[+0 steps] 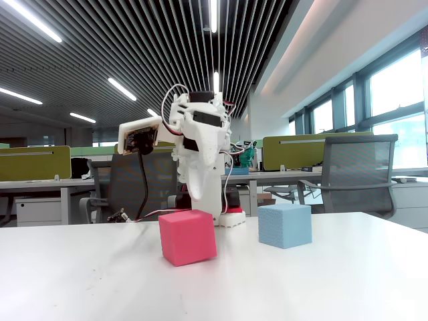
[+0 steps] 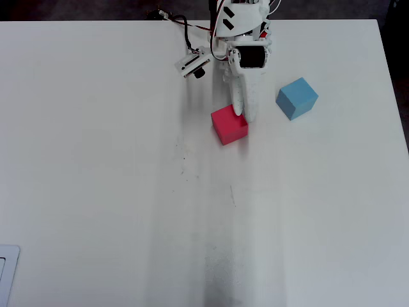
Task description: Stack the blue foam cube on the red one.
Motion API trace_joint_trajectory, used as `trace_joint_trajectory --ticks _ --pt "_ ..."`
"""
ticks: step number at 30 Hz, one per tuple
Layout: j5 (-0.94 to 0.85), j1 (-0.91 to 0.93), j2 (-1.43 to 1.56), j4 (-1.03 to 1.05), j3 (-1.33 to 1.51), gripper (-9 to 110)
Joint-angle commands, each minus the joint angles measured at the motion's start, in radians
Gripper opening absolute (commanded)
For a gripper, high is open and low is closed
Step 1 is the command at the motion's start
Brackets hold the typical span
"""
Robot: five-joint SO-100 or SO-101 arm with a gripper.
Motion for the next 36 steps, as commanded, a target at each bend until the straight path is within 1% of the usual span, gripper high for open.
trace_joint_trajectory --ticks 1,29,34,36 --pt "-0.176 -0.109 0.006 0.069 -0.009 24" --pt "-0.176 -0.124 0.006 0.071 -0.009 26" --pt "-0.166 -0.114 0.006 0.071 -0.012 25" --pt "-0.164 -0.104 0.006 0.117 -0.041 23"
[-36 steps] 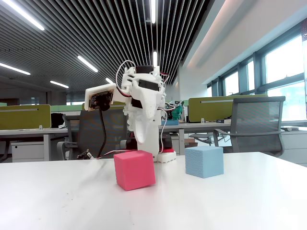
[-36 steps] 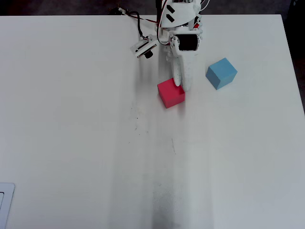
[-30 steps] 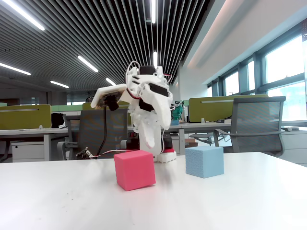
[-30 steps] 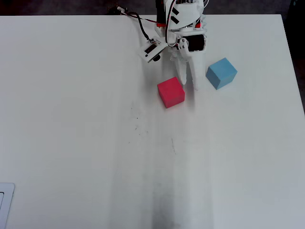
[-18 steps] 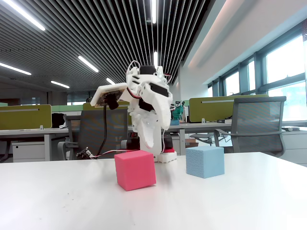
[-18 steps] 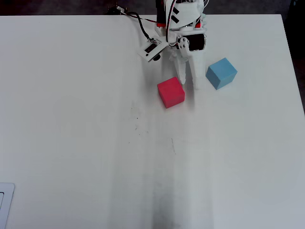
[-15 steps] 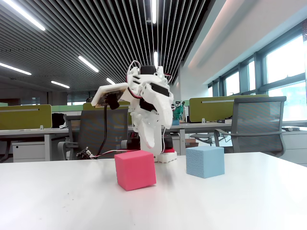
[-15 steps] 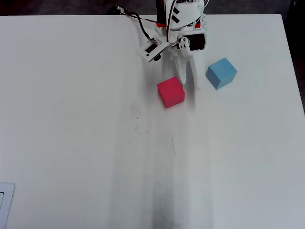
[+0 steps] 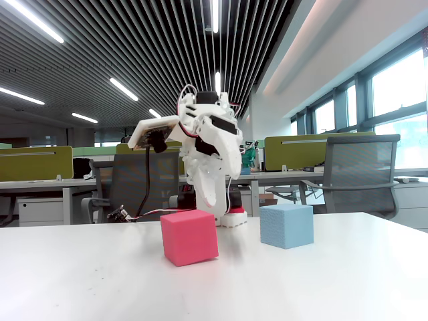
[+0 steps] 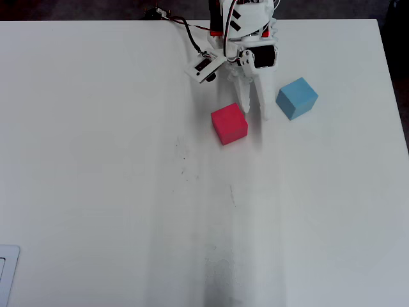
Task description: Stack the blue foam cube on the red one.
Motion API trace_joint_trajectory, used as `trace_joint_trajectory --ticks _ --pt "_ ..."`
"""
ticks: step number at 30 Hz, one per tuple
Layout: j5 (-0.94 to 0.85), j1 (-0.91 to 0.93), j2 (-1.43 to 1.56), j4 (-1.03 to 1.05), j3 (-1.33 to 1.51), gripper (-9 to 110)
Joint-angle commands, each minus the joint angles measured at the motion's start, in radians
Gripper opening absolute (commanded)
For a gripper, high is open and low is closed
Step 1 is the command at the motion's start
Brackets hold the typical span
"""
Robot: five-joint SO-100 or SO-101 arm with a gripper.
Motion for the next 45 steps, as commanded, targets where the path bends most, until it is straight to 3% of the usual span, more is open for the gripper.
trace_joint_trajectory --ticks 1,13,16,23,36,45 --pt "-0.002 0.008 0.006 0.077 -0.064 23" --pt "-0.012 -0.075 -0.009 0.483 -0.430 21" --pt "-0.012 -0.130 -0.163 0.612 -0.575 22" --pt "-0.012 -0.216 -0.489 0.699 -0.831 25" --pt "-0.086 -0.377 -0.980 0.690 -0.988 27" --pt "-0.083 -0.403 -1.034 0.558 -0.876 33"
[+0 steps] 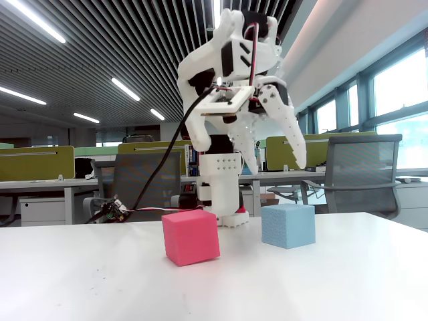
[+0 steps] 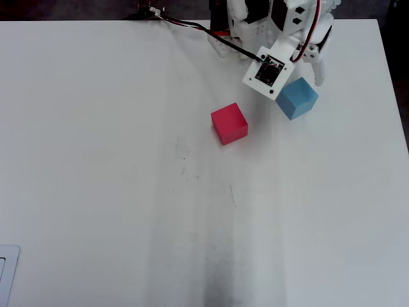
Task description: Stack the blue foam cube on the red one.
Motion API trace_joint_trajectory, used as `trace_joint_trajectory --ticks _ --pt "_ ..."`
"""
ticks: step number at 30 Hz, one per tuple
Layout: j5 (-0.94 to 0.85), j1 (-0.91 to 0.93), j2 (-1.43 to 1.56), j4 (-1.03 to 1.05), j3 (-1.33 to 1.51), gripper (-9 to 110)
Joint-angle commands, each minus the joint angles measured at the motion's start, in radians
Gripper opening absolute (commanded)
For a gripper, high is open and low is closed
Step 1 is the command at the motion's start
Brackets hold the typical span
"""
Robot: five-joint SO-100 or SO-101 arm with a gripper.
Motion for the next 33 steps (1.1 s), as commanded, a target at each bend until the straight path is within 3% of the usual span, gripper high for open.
trace_joint_trajectory --ticks 1,12,33 --pt "-0.003 0.006 -0.002 -0.063 0.020 33" --pt "0.015 0.041 0.021 -0.221 0.219 33" --pt "0.066 -0.025 -0.015 -0.399 0.345 32"
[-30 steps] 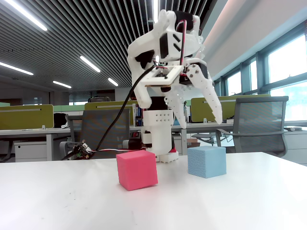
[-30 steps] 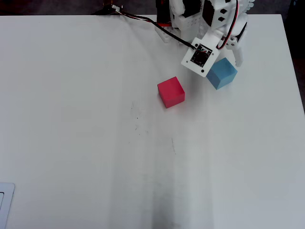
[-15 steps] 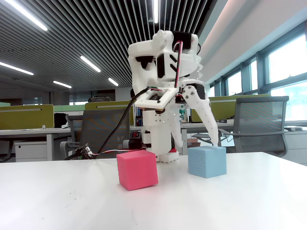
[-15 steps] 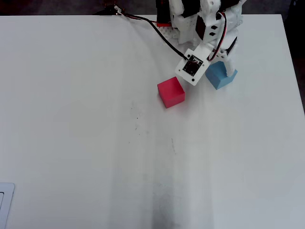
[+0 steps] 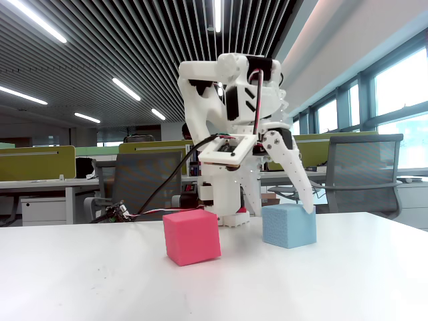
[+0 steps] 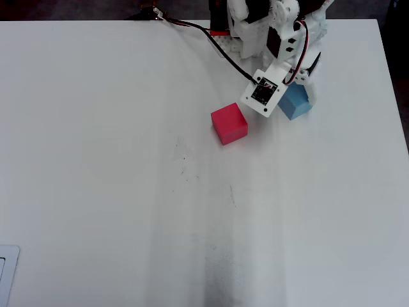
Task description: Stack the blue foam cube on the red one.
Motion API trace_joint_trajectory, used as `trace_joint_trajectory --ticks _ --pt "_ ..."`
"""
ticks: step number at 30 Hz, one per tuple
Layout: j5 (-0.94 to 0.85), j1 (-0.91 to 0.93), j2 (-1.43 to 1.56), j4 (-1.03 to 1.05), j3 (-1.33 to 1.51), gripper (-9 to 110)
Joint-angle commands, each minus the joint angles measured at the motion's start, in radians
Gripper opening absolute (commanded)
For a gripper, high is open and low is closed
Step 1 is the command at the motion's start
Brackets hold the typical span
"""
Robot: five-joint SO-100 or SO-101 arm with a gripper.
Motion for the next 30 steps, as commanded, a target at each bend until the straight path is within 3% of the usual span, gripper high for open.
trace_joint_trajectory --ticks 1,16,30 --pt "0.011 -0.009 -0.009 -0.028 0.002 32" --pt "0.064 -0.011 -0.025 -0.123 0.020 22" --pt "0.164 0.060 0.035 0.032 -0.229 21"
